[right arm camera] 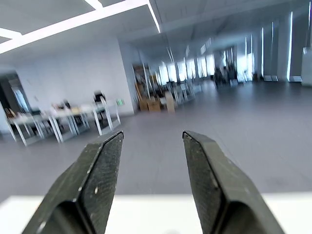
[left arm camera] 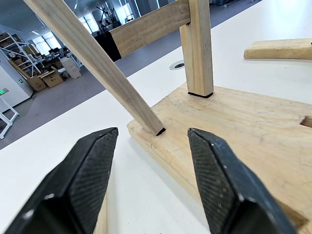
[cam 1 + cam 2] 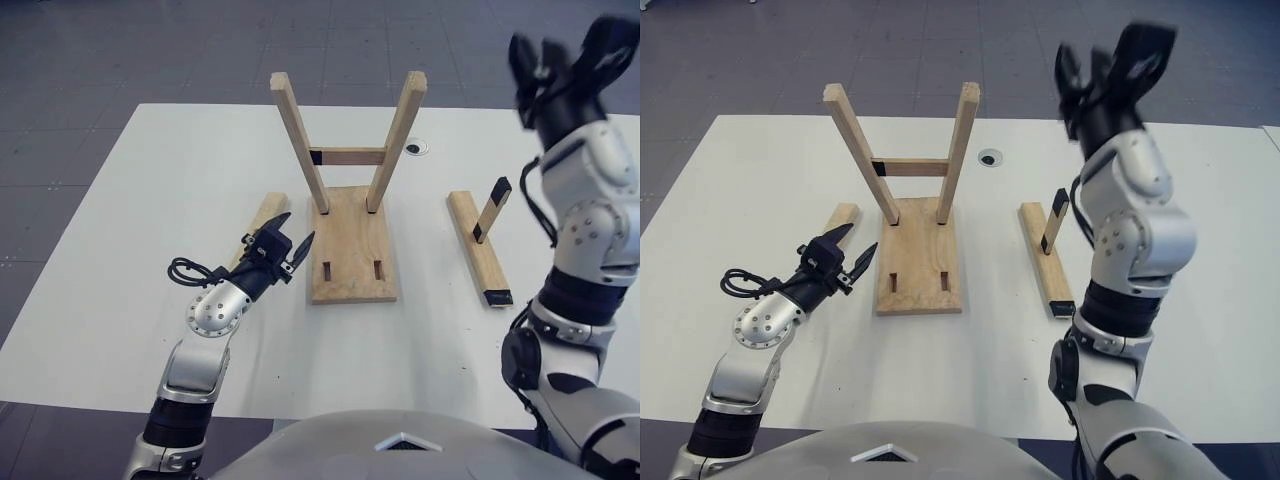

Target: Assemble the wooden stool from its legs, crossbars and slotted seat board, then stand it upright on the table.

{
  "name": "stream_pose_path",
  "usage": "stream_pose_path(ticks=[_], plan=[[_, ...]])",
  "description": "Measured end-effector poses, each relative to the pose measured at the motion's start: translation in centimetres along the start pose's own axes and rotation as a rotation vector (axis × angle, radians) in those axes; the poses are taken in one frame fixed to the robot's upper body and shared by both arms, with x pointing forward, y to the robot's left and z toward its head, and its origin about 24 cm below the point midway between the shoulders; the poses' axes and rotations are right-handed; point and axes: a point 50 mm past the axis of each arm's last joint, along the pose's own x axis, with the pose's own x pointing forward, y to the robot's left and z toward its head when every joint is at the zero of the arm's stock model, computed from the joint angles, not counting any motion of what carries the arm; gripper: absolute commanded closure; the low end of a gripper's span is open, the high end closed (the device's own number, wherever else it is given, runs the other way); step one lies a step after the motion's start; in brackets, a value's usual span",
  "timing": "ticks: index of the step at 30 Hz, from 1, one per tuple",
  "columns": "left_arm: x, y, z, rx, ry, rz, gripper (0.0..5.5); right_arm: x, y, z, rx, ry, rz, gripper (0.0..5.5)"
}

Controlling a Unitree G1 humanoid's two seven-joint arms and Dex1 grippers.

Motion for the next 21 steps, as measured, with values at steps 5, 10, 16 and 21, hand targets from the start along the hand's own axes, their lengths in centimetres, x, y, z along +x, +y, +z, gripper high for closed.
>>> stream_pose_path(ticks=[5, 10, 16, 21], plan=[[0.0, 0.0, 0.0, 0.0, -0.001, -0.001, 2.85, -1.9, -1.5, -5.7, -0.051, 0.233, -0.028, 3.25], [0.0, -0.1, 0.0, 0.004, 0.001, -0.004, 2.85, -6.4, -5.2, -12.3, -0.033, 0.469, -0.133, 3.25], [0.0, 0.0, 0.0, 0.004, 0.002, -0.002, 2.85, -5.1, -5.0, -11.4, 0.093, 0.462, -0.122, 3.25], [0.0, 0.0, 0.0, 0.004, 0.002, -0.002, 2.85, -2.8, -2.6, -7.1, 0.125, 0.316, -0.033, 3.25]])
